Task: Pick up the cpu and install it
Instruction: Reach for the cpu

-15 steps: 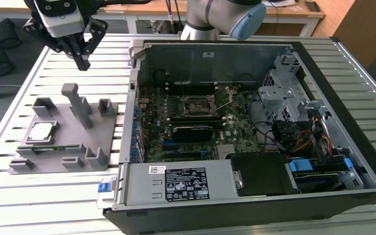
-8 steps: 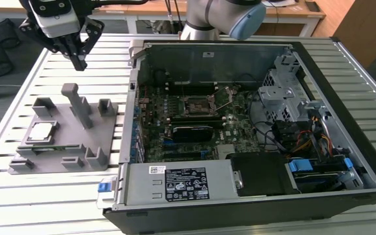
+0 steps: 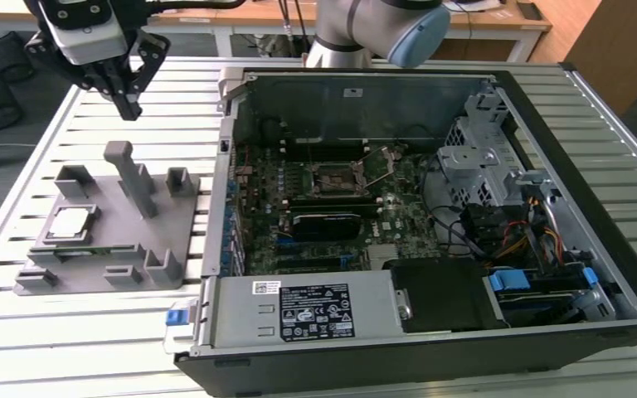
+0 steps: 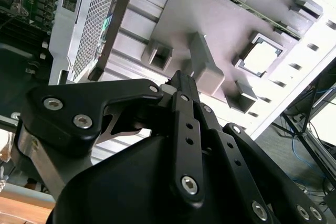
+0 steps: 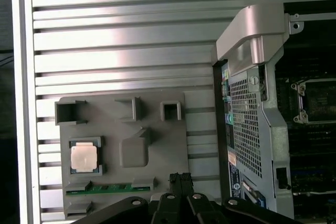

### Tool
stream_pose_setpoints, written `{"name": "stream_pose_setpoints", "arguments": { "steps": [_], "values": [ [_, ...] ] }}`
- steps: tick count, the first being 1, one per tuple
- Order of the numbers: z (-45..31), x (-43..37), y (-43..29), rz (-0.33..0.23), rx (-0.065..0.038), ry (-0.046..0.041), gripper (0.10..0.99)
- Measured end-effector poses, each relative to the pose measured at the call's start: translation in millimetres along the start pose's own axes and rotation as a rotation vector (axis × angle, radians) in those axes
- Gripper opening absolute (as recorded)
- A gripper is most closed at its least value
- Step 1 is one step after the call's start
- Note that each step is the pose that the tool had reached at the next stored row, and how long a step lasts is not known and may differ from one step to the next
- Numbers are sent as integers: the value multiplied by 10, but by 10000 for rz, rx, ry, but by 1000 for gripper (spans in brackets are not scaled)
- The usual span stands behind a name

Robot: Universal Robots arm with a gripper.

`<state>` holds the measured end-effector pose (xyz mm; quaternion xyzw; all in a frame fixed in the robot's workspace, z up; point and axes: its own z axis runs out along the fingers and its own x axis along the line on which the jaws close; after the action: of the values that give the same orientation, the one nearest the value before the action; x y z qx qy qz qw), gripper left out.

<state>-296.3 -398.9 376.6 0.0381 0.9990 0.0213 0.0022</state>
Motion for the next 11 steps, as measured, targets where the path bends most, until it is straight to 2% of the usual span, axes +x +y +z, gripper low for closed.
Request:
{"name": "stream_pose_setpoints", "arguments": {
  "steps": [11],
  "values": [
    [7, 97, -8, 0, 1, 2, 106]
  ]
}}
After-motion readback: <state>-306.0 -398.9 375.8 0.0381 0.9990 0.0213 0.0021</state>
